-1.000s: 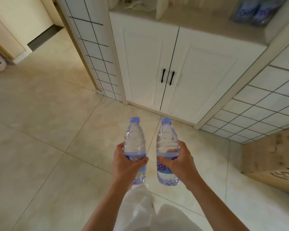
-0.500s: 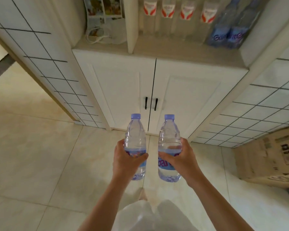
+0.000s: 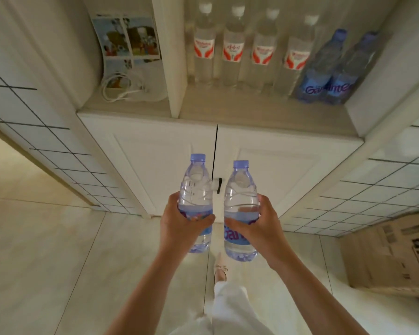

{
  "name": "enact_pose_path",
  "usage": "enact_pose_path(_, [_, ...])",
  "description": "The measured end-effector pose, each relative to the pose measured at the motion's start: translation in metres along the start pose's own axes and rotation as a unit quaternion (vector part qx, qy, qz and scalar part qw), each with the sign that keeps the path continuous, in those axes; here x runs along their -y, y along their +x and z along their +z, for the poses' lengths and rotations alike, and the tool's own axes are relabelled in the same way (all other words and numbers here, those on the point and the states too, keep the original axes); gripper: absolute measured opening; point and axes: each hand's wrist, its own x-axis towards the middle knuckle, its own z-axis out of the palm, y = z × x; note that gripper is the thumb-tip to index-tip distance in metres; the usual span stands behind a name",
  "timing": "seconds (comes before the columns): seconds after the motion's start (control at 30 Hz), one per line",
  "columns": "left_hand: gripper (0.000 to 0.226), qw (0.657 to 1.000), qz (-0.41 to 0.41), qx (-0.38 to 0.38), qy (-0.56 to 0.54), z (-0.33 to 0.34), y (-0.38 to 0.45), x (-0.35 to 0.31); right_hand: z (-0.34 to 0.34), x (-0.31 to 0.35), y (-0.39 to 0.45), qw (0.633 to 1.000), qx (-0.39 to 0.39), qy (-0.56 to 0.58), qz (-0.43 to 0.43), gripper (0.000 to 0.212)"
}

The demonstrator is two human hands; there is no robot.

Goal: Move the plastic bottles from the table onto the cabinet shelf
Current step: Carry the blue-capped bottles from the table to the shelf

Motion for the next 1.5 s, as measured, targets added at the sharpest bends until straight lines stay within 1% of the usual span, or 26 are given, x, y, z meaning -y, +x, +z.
enact_pose_path(0.1, [0.069, 1.000, 0.013, -0.008, -0.006, 0.006, 0.038, -0.020, -0.009, 0.020, 0.040, 1.000, 0.000, 0.009, -0.012, 0.074])
enact_pose_path(0.33, [0.063, 0.998, 0.040, -0.045, -0.008, 0.025, 0.116, -0.077, -0.035, 0.069, 0.128, 0.997, -0.003, 0.039, -0.063, 0.075])
enact_pose_path(0.5, [0.062, 0.995, 0.073, -0.069, -0.010, 0.037, 0.161, -0.117, -0.045, 0.101, 0.184, 0.990, -0.003, 0.054, -0.129, 0.076])
enact_pose_path(0.63, [0.062, 0.992, 0.100, -0.078, -0.029, 0.041, 0.188, -0.141, -0.045, 0.128, 0.216, 0.978, -0.025, 0.061, -0.196, 0.083])
enact_pose_path(0.7, [0.065, 0.989, 0.113, -0.079, -0.046, 0.043, 0.202, -0.150, -0.042, 0.138, 0.230, 0.974, -0.031, 0.067, -0.214, 0.087])
enact_pose_path(0.87, [0.072, 0.985, 0.132, -0.081, -0.071, 0.044, 0.233, -0.155, -0.031, 0.148, 0.255, 0.971, -0.052, 0.056, -0.228, 0.084])
enact_pose_path(1.0, [0.076, 0.986, 0.123, -0.084, -0.073, 0.044, 0.251, -0.149, -0.020, 0.145, 0.268, 0.970, -0.062, 0.049, -0.231, 0.081])
enact_pose_path(1.13, [0.071, 0.986, 0.126, -0.083, -0.071, 0.043, 0.265, -0.140, -0.011, 0.139, 0.273, 0.967, -0.077, 0.054, -0.237, 0.081])
enact_pose_path(1.27, [0.078, 0.983, 0.140, -0.087, -0.076, 0.045, 0.273, -0.131, -0.007, 0.136, 0.274, 0.967, -0.096, 0.058, -0.228, 0.080])
enact_pose_path(1.4, [0.076, 0.980, 0.155, -0.088, -0.089, 0.047, 0.272, -0.129, -0.004, 0.132, 0.272, 0.967, -0.100, 0.060, -0.227, 0.083])
enact_pose_path(1.5, [0.074, 0.978, 0.165, -0.076, -0.100, 0.048, 0.271, -0.127, -0.001, 0.125, 0.267, 0.969, -0.086, 0.063, -0.225, 0.086])
